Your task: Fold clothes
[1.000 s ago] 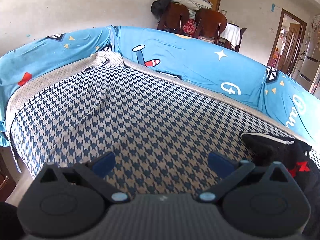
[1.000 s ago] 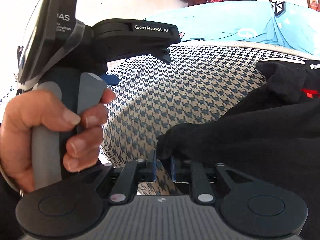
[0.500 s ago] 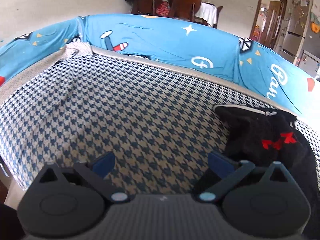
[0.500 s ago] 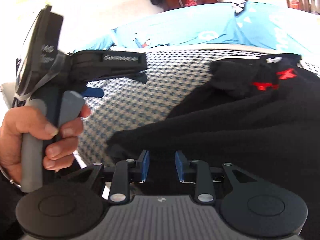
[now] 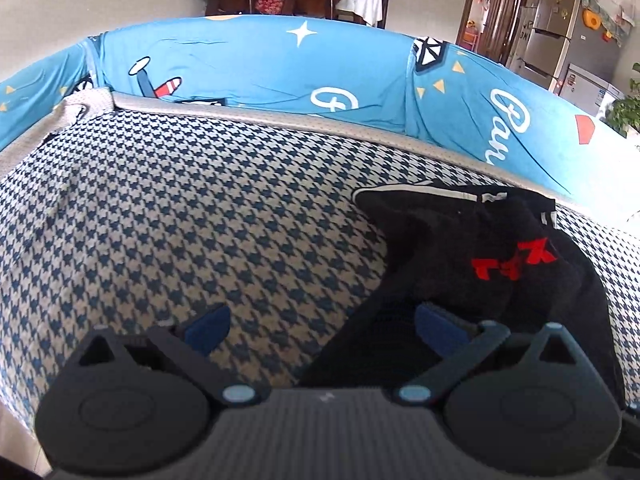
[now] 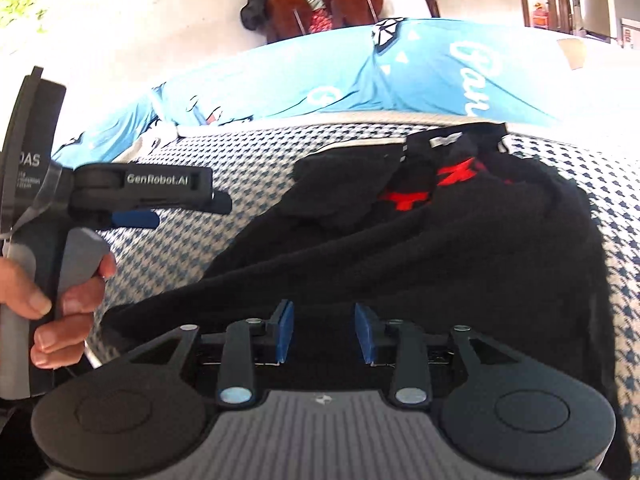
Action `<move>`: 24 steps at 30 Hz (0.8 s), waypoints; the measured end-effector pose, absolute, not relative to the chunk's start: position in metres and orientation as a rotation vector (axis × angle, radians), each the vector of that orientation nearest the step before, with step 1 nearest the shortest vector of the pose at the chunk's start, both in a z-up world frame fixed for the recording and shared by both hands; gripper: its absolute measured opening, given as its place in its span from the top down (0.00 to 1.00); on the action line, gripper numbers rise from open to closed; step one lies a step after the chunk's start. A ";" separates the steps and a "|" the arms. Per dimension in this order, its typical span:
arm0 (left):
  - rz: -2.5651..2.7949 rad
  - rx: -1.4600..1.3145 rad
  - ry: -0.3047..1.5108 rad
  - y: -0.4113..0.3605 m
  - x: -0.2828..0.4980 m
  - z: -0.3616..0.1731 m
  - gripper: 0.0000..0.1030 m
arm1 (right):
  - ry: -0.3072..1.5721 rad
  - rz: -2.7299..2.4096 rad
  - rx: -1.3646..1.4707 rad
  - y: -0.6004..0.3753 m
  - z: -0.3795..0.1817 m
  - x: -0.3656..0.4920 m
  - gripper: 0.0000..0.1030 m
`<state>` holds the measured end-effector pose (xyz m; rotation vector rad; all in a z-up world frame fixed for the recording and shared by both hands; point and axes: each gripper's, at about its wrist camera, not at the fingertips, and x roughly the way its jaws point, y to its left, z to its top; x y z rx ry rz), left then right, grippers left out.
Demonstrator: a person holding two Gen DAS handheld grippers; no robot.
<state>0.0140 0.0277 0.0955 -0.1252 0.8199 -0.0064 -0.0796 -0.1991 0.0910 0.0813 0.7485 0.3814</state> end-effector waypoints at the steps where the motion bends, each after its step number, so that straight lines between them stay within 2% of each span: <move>1: -0.012 -0.122 0.821 0.026 0.018 0.095 0.00 | 0.746 0.376 0.084 -0.201 0.091 -0.077 0.64; 7: -0.068 -0.134 0.849 0.016 0.044 0.091 0.00 | 0.721 0.332 0.115 -0.220 0.095 -0.061 0.59; 24: -0.144 -0.208 0.988 0.004 0.122 0.062 0.00 | 0.657 0.170 0.223 -0.272 0.099 0.015 0.59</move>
